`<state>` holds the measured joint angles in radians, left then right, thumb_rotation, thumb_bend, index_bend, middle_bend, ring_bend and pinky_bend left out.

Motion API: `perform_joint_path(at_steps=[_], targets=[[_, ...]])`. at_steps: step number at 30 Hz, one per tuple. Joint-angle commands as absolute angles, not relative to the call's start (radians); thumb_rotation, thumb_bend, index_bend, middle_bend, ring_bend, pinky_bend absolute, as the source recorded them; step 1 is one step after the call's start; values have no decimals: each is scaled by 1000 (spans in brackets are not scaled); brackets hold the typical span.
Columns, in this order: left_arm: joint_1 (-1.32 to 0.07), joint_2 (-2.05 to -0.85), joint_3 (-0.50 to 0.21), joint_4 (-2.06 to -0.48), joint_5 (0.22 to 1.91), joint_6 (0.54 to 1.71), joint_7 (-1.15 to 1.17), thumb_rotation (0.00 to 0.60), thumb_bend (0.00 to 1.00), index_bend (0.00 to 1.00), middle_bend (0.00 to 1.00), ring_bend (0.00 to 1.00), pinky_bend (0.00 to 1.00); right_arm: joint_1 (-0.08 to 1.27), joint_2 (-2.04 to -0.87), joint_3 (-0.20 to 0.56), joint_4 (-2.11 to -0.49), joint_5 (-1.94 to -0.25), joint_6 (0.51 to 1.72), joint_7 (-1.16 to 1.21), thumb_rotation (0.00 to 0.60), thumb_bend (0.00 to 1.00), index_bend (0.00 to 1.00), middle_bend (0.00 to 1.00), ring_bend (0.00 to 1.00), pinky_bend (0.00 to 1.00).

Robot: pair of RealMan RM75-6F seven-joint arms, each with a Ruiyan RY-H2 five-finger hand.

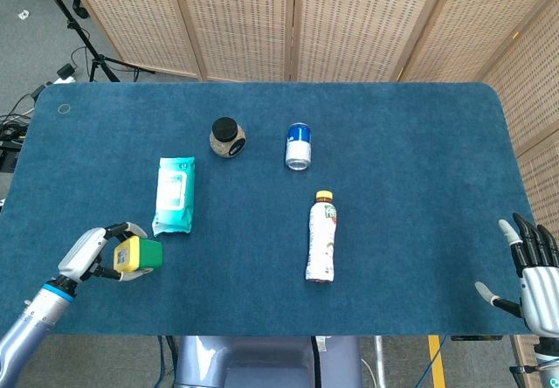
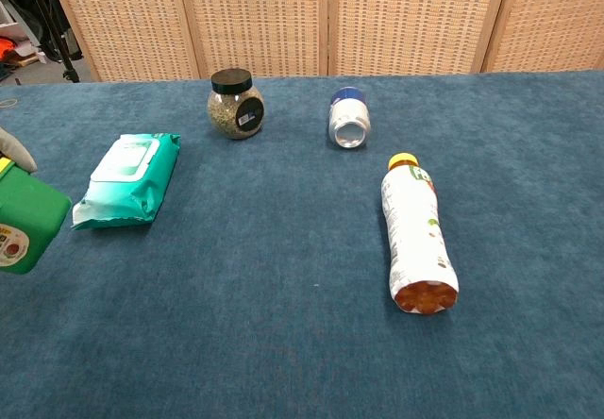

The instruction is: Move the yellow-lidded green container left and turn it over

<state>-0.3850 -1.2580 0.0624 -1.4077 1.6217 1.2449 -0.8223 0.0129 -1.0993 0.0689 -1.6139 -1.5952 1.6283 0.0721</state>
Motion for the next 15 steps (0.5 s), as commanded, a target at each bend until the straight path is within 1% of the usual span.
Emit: perform_joint_path(at_steps=[1,4,8,11,15], targets=[[-354,-1495,74,-1033,1760,1457,-1168,600,0,508,542,476,449,13,-1100,69,-1613,-1595,1628,71,600,0,19,0,0,0],[-342,-1570,80,-911,1759,1493,-1247,600,0,513,543,476,449,14,-1100,69,-1613,-1594,1626,72,600,0,19,0,0,0],[-335,-1637,104,-767,1765,1507,-1340,600,0,513,543,476,449,14,-1098,69,-1613,-1595,1627,75,600,0,19,0,0,0],[-332,-1673,119,-681,1762,1501,-1396,600,0,513,543,475,449,12,-1098,71,-1613,-1594,1631,76,600,0,19,0,0,0],[-334,-1698,131,-622,1756,1479,-1408,600,0,513,543,474,449,14,-1099,70,-1614,-1592,1627,74,600,0,19,0,0,0]])
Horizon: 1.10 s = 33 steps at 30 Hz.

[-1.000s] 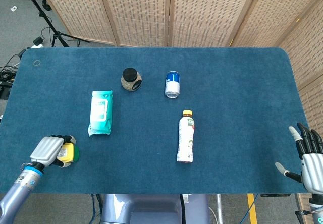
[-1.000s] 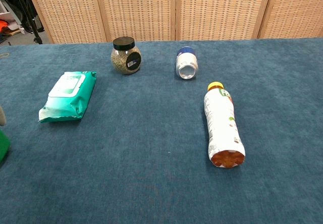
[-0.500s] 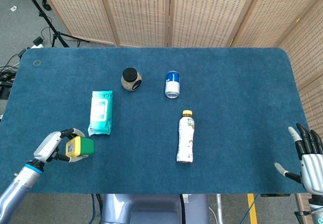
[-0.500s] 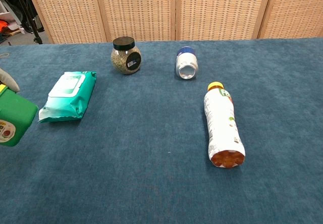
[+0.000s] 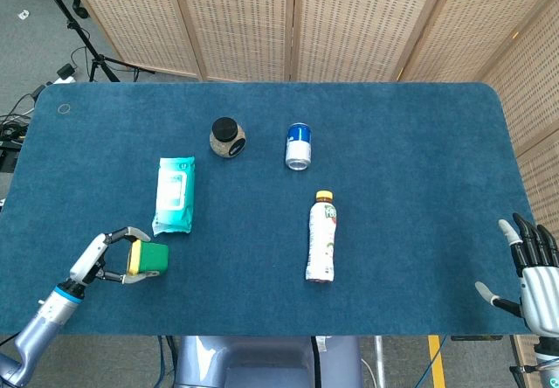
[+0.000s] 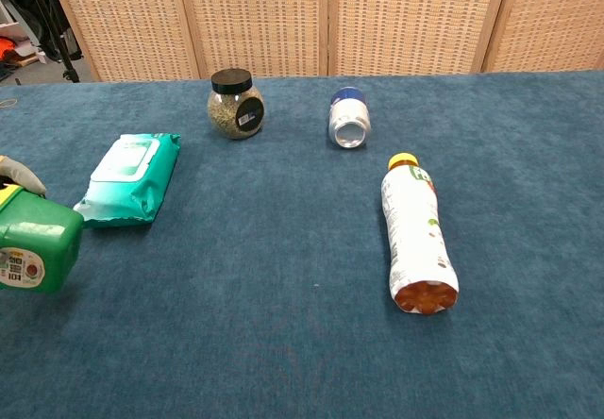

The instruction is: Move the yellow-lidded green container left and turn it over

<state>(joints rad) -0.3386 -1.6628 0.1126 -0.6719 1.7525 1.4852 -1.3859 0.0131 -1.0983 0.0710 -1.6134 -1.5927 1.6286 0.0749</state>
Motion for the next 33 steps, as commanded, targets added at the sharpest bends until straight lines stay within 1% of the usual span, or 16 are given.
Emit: perform_joint_path(at_steps=[1,3,4,6,7,8,10,11,14,19,22,23,26,30,33], targets=[[-334,-1702,139,-602,1754,1457,-1394,600,0,513,543,473,449,14,-1099,70,-1614,-1592,1625,71,600,0,19,0,0,0],[-332,-1710,144,-577,1747,1430,-1365,600,0,512,525,467,448,14,-1100,71,-1614,-1590,1625,70,600,0,19,0,0,0],[-331,-1712,148,-569,1746,1423,-1351,600,0,505,473,426,439,14,-1100,72,-1615,-1589,1625,70,600,0,19,0,0,0],[-329,-1714,153,-563,1746,1420,-1333,600,0,427,284,239,336,14,-1099,72,-1615,-1588,1626,71,600,0,19,0,0,0],[-328,-1713,157,-563,1748,1423,-1325,600,0,346,150,110,234,13,-1099,73,-1616,-1587,1627,72,600,0,19,0,0,0],[-327,-1711,158,-565,1750,1433,-1321,600,0,260,54,27,142,13,-1098,73,-1616,-1587,1628,73,600,0,19,0,0,0],[-322,-1705,156,-572,1750,1462,-1300,600,0,175,0,0,66,12,-1097,74,-1617,-1586,1629,76,600,0,19,0,0,0],[-319,-1703,153,-576,1749,1476,-1283,600,0,156,0,0,50,11,-1097,74,-1618,-1586,1630,76,600,0,19,0,0,0],[-316,-1687,154,-600,1753,1504,-1239,600,0,150,0,0,27,11,-1096,74,-1618,-1587,1631,76,600,0,19,0,0,0],[-307,-1635,166,-679,1766,1538,-1129,600,0,142,0,0,24,9,-1095,75,-1619,-1586,1635,80,600,0,19,0,0,0],[-311,-1560,184,-802,1800,1576,-1007,600,0,142,0,0,24,8,-1092,76,-1620,-1585,1637,86,600,0,19,0,0,0],[-328,-1520,198,-866,1832,1575,-918,600,0,142,0,0,24,7,-1091,76,-1620,-1585,1638,88,600,0,19,0,0,0],[-369,-1387,211,-1143,1836,1472,-674,600,0,142,0,0,24,6,-1089,76,-1620,-1587,1640,92,600,0,19,0,0,0],[-419,-1232,198,-1510,1753,1273,-314,600,0,142,0,0,24,5,-1086,77,-1621,-1588,1643,100,600,0,19,0,0,0],[-437,-1179,180,-1666,1676,1180,-125,600,0,142,0,0,24,4,-1084,77,-1622,-1588,1645,105,600,0,19,0,0,0]])
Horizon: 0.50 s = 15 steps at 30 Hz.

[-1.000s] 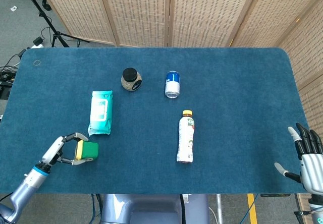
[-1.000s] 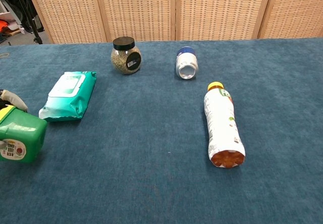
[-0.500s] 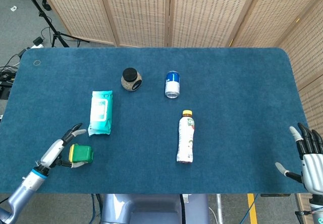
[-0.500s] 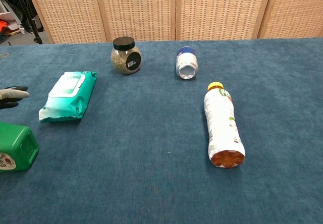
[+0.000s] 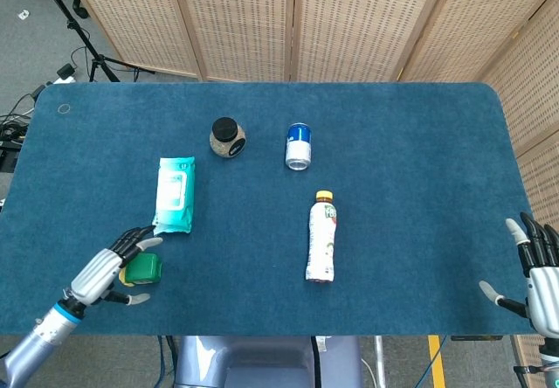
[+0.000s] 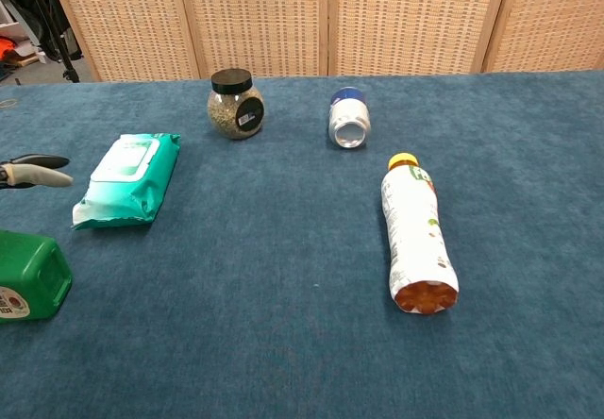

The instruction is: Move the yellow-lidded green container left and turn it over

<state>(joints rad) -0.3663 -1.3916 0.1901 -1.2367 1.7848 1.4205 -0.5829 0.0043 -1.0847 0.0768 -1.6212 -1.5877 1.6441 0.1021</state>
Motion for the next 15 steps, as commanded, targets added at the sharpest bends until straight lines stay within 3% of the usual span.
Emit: perform_joint_path(at_steps=[1,7,15], targets=[[-439,-1170,173,-1701,1651,1161,-74,600,0,142,0,0,24,4,-1083,77,-1622,-1588,1645,106,600,0,19,0,0,0],[-431,-1186,112,-1873,1431,1097,301,600,0,142,0,0,41,3,-1075,76,-1624,-1592,1647,127,600,0,19,0,0,0],[-414,-1278,45,-1884,1181,1136,518,600,0,142,0,0,83,-3,-1052,83,-1622,-1578,1652,187,600,0,19,0,0,0]])
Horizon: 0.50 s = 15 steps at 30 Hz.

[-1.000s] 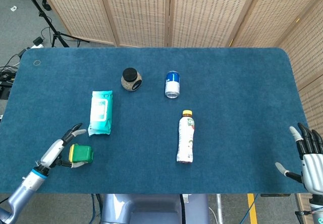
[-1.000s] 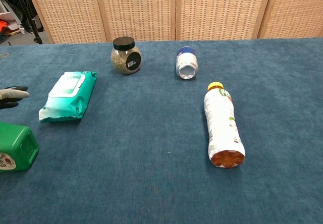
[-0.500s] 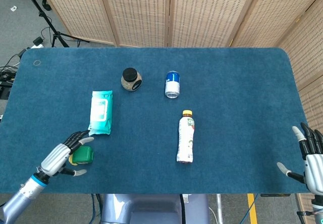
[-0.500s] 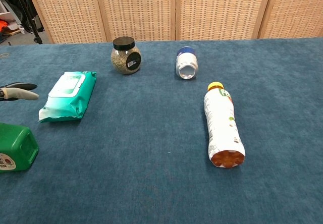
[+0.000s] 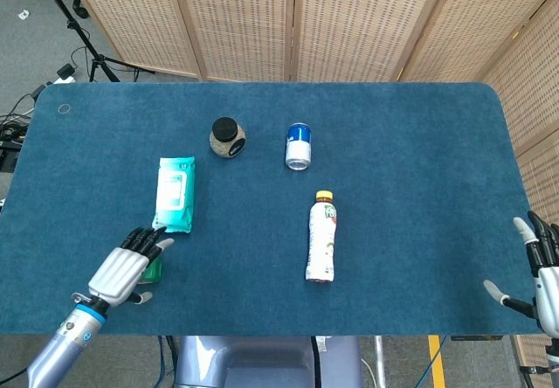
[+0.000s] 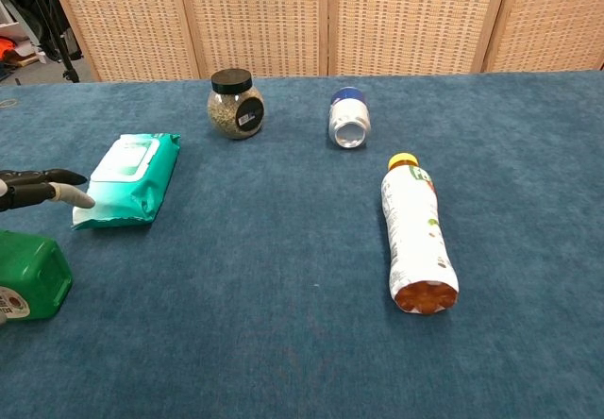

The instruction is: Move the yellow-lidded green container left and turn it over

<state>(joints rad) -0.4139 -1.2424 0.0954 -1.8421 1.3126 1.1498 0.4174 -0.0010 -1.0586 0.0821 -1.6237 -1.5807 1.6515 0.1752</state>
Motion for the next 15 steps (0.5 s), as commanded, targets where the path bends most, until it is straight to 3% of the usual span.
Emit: perform_joint_path(at_steps=[1,10,15], targets=[[-413,-1281,41,-1883,1167,1138,522,600,0,142,0,0,93,-3,-1051,83,-1622,-1578,1652,189,600,0,19,0,0,0],[-421,-1306,23,-1841,1128,1110,487,600,0,142,19,52,184,-2,-1051,83,-1624,-1579,1650,185,600,0,19,0,0,0],[-425,-1311,21,-1822,1142,1102,463,600,0,172,221,215,290,-1,-1053,84,-1624,-1575,1647,182,600,0,19,0,0,0]])
